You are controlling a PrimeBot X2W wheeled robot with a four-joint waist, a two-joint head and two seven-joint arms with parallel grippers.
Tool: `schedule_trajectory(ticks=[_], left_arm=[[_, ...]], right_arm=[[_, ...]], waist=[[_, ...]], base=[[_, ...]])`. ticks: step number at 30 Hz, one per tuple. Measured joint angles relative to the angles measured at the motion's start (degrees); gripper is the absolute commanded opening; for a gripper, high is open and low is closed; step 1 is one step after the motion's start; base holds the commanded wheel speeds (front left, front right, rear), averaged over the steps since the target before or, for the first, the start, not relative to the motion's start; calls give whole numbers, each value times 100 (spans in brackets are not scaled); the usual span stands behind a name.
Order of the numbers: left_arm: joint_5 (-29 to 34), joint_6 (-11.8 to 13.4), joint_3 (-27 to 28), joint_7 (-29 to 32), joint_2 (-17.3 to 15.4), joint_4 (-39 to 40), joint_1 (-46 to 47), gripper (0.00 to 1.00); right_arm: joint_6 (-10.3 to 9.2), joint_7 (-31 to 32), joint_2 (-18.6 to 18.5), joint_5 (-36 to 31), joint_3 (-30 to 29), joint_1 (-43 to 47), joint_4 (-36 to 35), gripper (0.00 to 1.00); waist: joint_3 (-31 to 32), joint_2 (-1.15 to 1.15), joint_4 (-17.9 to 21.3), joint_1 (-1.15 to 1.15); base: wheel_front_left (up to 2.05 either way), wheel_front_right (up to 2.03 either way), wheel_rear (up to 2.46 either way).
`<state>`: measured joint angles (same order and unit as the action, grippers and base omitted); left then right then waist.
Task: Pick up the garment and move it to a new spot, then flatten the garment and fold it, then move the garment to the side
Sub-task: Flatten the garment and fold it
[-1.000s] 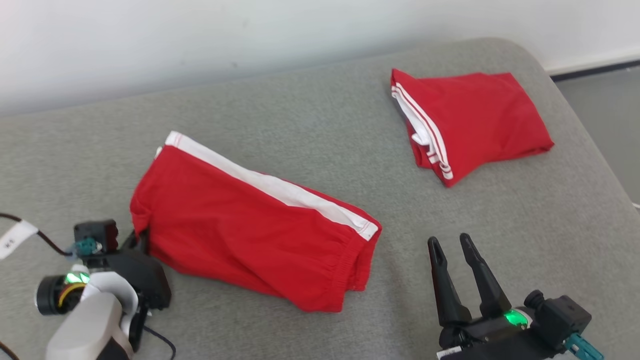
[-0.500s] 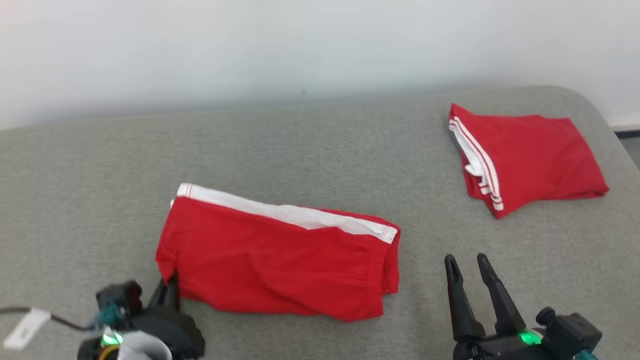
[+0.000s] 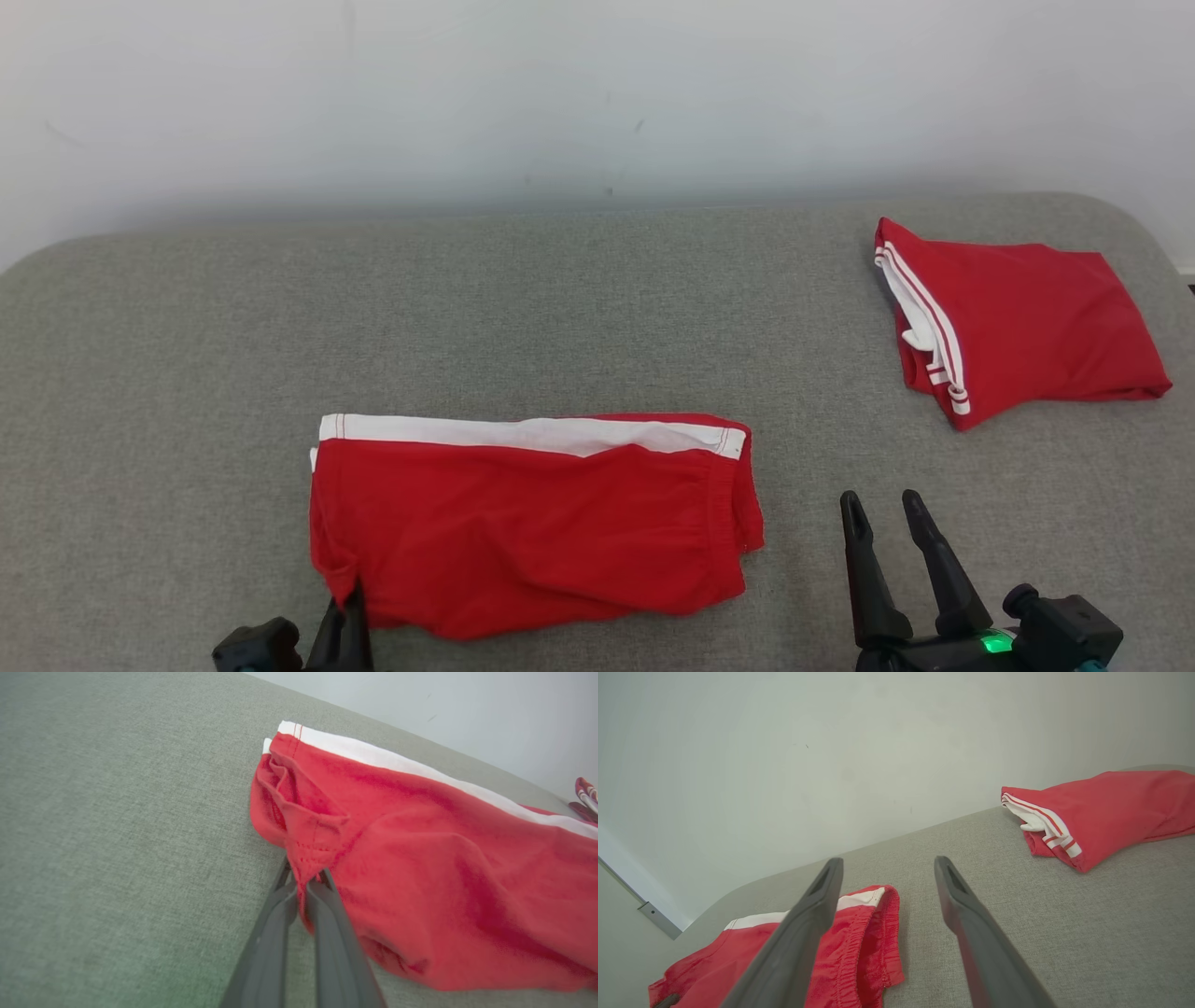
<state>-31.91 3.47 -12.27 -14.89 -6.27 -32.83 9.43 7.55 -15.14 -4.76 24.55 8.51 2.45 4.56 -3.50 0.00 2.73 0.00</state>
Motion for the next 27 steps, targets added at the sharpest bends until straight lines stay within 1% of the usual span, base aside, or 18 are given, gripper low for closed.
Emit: schedule_trajectory(ticks=[1, 2, 3, 4, 5, 10, 12, 18, 20, 24, 27], left_arm=[[79, 8, 11, 0, 25, 14, -13, 0], [169, 13, 8, 0, 36, 29, -14, 22], [270, 14, 16, 0, 43, 74, -27, 51], [387, 13, 31, 0, 48, 124, -49, 95], [468, 13, 63, 0, 58, 188, -88, 100], [896, -1, 411, -7, 92, 745, -216, 100], [1101, -49, 565, -9, 101, 977, -348, 100], [1834, -93, 870, -8, 82, 1580, -639, 100], [1987, -115, 939, -8, 89, 1756, -746, 100], [2299, -353, 1026, -9, 88, 2192, -970, 100], [2420, -449, 1193, -9, 82, 2296, -1199, 100]], right_arm=[[0, 0, 1, -5, -22, 1, 14, 100], [0, 0, 3, -19, -40, 1, 30, 100], [0, 0, 4, -53, -37, 1, 40, 100], [0, 0, 12, -80, -31, 0, 42, 100], [0, 0, 19, -121, -21, -5, 41, 100], [0, 0, 68, -247, -92, -36, 10, 100], [0, 0, 85, -259, -149, -63, -10, 100], [0, 0, 132, -346, -320, -101, -29, 100], [0, 0, 146, -366, -369, -99, -32, 100], [0, 0, 160, -500, -435, -64, -4, 100], [0, 0, 174, -654, -504, 37, 77, 100]], waist=[[2, 0, -15, 0], [5, 0, -33, 0], [8, 0, -48, 0], [12, 0, -63, 0], [17, 0, -76, 0], [55, 0, -118, 0], [77, 0, -136, 0], [130, 0, -226, 0], [145, 0, -266, 0], [176, 0, -339, 1], [221, 0, -377, 0]], base=[[0, 0, 0], [0, 0, 0], [0, 0, 0], [0, 0, 0], [0, 0, 0], [0, 0, 0], [0, 0, 0], [0, 0, 0], [0, 0, 0], [0, 0, 0], [0, 0, 0]])
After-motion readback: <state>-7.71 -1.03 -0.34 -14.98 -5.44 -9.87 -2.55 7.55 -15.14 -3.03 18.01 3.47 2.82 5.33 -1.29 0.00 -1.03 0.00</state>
